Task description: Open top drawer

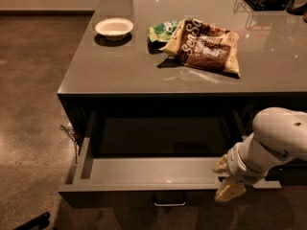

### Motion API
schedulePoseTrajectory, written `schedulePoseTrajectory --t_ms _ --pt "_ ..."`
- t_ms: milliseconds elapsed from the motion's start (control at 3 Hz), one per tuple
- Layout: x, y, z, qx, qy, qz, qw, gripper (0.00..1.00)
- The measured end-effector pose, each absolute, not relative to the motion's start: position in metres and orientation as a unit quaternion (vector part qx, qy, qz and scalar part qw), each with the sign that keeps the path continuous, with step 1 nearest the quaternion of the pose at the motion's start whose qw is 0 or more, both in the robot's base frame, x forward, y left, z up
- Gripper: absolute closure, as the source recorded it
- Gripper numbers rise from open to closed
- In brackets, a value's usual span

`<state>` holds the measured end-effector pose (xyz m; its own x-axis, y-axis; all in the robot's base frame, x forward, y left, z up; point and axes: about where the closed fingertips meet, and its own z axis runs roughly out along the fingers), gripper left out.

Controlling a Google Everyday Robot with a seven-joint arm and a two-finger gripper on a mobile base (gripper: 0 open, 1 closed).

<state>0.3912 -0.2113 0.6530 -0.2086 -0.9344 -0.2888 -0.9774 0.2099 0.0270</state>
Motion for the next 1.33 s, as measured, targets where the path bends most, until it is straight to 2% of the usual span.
schedulePoseTrajectory --t_ms 333,667,1333 --pt "0.391 -0.211 0.653 -0.621 0.770 0.102 0.105 0.00" --pt "0.402 -0.232 0.671 -0.615 0.774 0.092 0.122 0.00" --pt "0.427 -0.315 0.745 -0.572 0.799 0.051 0.177 0.00"
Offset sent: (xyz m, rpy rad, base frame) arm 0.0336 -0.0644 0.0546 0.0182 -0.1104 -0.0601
